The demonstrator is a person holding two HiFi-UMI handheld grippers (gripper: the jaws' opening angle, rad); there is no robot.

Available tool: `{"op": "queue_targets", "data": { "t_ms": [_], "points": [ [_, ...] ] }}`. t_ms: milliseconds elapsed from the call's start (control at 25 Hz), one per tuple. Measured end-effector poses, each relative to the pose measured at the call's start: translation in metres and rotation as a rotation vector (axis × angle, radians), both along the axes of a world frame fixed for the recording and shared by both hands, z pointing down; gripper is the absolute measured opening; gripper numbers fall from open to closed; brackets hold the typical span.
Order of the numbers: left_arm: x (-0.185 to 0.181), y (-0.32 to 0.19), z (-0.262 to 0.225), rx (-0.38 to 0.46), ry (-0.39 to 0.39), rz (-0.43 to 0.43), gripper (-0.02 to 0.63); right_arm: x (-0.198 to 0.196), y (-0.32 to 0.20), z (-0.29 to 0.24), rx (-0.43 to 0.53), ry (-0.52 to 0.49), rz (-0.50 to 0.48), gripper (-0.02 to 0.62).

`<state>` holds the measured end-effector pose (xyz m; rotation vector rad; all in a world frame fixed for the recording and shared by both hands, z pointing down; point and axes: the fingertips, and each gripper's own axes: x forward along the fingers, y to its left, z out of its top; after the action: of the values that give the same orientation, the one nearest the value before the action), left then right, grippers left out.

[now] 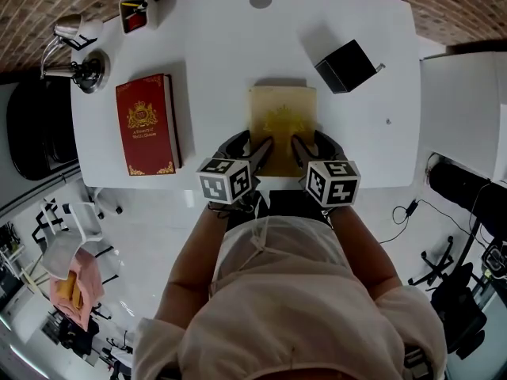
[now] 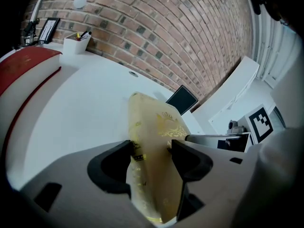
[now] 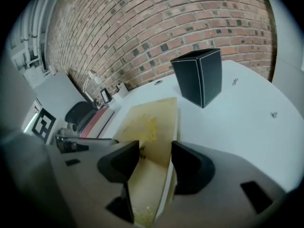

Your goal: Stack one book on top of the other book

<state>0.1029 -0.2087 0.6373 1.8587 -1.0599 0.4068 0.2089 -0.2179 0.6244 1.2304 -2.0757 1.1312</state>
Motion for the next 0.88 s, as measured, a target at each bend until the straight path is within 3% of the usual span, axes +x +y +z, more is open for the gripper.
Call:
{"op": "queue_targets", "data": {
  "t_ms": [200, 480, 680, 880],
  "points": [
    [0.0, 0.001, -0.003, -0.007, -0.001, 0.005, 0.259, 0.0, -0.001, -0.005, 0.002, 0.009, 0.0, 0.225],
    [-0.009, -0.001, -0.032, 0.063, -0.005, -0.042, 0.259, -0.011, -0.007, -0.037, 0.092, 0.007, -0.025, 0.225],
    [-0.026, -0.006, -0.061, 0.13, 0.012, -0.074, 0.259, -0.028, -0.013, -0.068, 0.174, 0.013, -0.044, 0.225],
    [-0.054, -0.007, -0.083, 0.17, -0.001, -0.054, 0.259, -0.056, -0.01, -0.09, 0.21, 0.014, -0.03, 0.225]
  ]
}}
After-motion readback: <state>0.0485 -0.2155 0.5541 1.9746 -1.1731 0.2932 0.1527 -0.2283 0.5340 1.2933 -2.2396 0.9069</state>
